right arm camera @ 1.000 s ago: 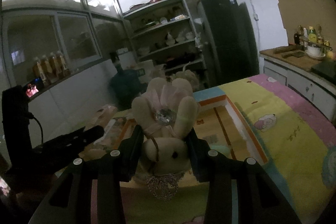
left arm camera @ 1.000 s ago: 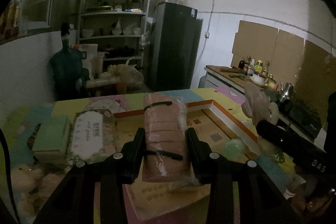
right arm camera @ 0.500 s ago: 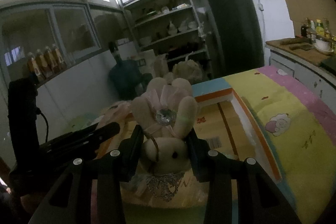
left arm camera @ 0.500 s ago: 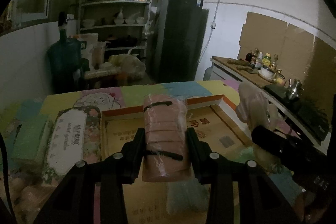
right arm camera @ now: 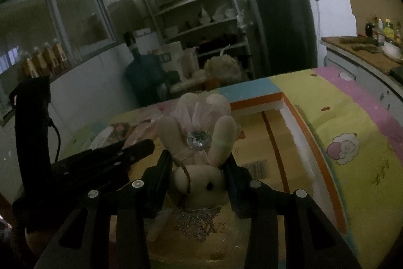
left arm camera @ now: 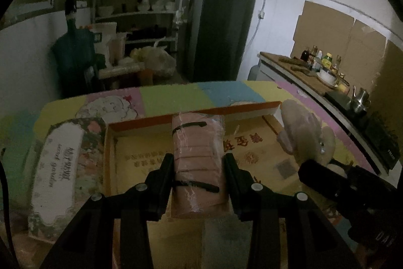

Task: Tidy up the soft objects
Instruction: 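Open both grippers to drop the towel and bunny into the tray, then withdraw both tools from the tray back toward the pile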

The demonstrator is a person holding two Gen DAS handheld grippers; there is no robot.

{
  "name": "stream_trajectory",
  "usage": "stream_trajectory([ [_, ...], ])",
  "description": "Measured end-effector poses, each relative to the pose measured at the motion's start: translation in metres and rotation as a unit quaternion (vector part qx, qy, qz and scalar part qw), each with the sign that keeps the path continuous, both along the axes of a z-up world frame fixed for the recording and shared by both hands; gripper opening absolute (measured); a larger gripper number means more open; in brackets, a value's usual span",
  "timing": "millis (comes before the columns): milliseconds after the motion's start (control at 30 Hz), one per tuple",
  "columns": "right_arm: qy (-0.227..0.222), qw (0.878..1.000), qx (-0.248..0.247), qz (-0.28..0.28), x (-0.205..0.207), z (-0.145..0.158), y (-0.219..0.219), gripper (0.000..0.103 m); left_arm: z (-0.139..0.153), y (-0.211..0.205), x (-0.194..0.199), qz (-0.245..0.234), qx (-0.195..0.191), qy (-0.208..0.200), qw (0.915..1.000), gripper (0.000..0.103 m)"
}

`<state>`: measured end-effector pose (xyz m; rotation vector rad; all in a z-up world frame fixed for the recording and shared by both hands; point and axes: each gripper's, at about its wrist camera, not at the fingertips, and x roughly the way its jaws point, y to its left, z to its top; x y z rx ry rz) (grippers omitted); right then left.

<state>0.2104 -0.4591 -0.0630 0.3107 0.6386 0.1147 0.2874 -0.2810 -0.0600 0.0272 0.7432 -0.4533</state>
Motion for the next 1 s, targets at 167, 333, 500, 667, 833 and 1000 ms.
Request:
stream_trajectory([
  [167, 0.022, 1.000, -0.002, 0.009, 0.010, -0.010, 0.002, 0.042, -0.008, -0.002, 0.007, -0.006, -0.003, 0.024, 0.9997, 0.040],
  [333, 0.042, 0.999, -0.009, 0.016, 0.021, -0.017, 0.004, 0.042, -0.016, -0.005, 0.012, -0.012, 0.000, 0.049, 0.9987, 0.040],
  [500, 0.055, 0.998, -0.014, 0.021, 0.027, -0.022, 0.009, 0.043, -0.018, -0.007, 0.013, -0.012, 0.001, 0.057, 0.9983, 0.041],
  [667, 0.057, 0.998, -0.008, 0.019, 0.028, -0.025, 0.008, 0.049, -0.015, -0.009, 0.012, -0.004, 0.009, 0.050, 0.9987, 0.042],
  [833, 0.044, 0.999, -0.001, 0.012, 0.024, -0.021, 0.005, 0.062, -0.012, -0.008, 0.011, -0.002, 0.001, 0.045, 0.9990, 0.052],
  [1000, 0.031, 0.999, 0.013, 0.008, 0.020, -0.016, 0.000, 0.063, -0.002, -0.004, 0.006, 0.000, -0.006, 0.021, 0.9998, 0.069],
])
